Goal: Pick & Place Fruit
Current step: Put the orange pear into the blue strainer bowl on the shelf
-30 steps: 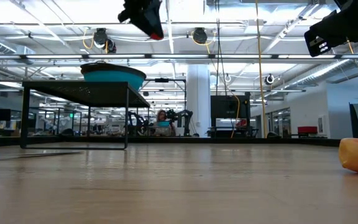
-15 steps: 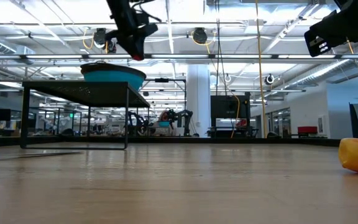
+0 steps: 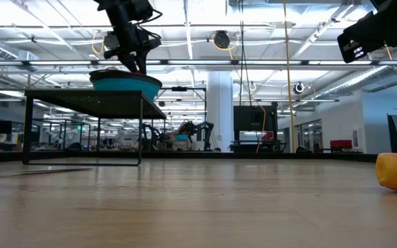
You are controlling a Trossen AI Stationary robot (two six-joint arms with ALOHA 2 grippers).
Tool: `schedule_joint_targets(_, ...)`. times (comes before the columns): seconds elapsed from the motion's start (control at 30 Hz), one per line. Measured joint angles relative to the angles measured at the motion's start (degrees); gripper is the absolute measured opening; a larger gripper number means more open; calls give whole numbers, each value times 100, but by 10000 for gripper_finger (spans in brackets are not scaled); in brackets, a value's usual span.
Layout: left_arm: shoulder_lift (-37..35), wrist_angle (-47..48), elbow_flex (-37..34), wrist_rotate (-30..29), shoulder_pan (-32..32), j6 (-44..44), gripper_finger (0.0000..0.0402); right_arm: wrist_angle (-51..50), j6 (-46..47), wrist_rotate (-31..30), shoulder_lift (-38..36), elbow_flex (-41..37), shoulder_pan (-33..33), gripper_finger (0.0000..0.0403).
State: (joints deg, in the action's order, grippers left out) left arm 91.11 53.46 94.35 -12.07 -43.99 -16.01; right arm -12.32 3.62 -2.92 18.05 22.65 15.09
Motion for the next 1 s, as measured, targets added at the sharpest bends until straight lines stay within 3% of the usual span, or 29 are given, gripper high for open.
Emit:
schedule_joint_targets(0.37, 86, 231, 0, 419, -12, 1332, 108, 0, 0, 0, 0, 0, -2, 0)
schedule_joint_targets(0.6, 199, 577, 0, 132, -9, 1238, 108, 0, 15, 0, -1, 0, -2, 0)
schedule_joint_targets(1.0, 199, 550, 0, 154, -9, 1277, 109, 1, 19, 0, 0, 0, -2, 0)
